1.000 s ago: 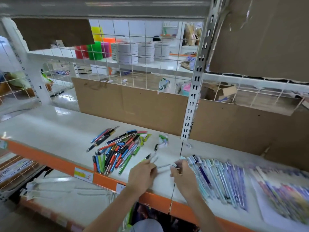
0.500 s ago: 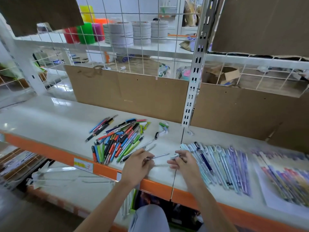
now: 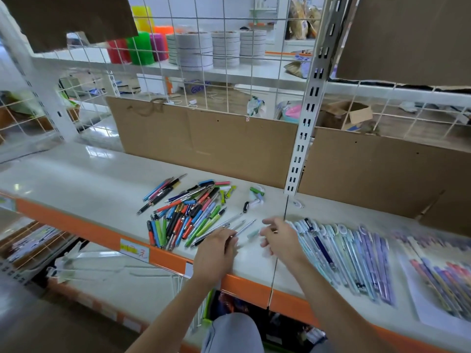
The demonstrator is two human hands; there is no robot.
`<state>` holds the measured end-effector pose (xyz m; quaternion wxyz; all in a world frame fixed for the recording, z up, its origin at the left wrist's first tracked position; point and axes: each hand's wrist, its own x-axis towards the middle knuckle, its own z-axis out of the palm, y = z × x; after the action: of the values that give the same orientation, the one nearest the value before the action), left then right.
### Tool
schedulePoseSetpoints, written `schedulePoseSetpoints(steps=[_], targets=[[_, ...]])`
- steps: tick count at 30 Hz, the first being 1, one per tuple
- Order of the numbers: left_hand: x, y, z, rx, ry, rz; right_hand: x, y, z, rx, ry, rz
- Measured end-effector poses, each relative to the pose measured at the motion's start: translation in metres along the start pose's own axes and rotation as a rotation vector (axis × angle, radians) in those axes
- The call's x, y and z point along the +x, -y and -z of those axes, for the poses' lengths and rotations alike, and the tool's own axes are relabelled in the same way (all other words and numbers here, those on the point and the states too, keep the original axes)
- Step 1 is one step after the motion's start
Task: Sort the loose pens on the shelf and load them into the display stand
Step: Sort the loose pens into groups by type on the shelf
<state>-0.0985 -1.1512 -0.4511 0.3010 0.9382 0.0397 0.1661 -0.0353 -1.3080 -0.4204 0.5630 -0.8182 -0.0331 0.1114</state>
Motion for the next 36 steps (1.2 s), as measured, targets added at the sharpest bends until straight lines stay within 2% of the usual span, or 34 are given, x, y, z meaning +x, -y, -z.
schedulePoseSetpoints(steps=[6, 10, 20, 23, 28, 33, 36], targets=[[-0.001, -0.002, -0.001, 0.018, -0.021, 0.007, 0.074, 0.024, 0.008, -0.533, -0.068, 0.146], [-0.002, -0.001, -0.001, 0.03, -0.008, 0.009, 0.101, 0.026, 0.006, -0.845, 0.025, 0.214], [-0.002, -0.002, 0.001, 0.039, -0.016, -0.022, 0.074, 0.024, 0.011, -1.13, 0.039, 0.28], [-0.003, -0.002, 0.002, 0.017, -0.03, -0.044, 0.064, 0.023, 0.012, -0.997, -0.017, 0.293], [-0.003, -0.001, 0.004, 0.042, -0.008, -0.04, 0.008, 0.011, 0.012, -0.289, -0.21, 0.187], [-0.004, -0.002, 0.003, 0.032, -0.038, -0.057, -0.033, -0.014, 0.006, 0.192, -0.193, 0.04], [-0.004, -0.001, 0.003, 0.018, -0.04, -0.077, -0.036, -0.018, 0.008, 0.307, -0.187, 0.0]])
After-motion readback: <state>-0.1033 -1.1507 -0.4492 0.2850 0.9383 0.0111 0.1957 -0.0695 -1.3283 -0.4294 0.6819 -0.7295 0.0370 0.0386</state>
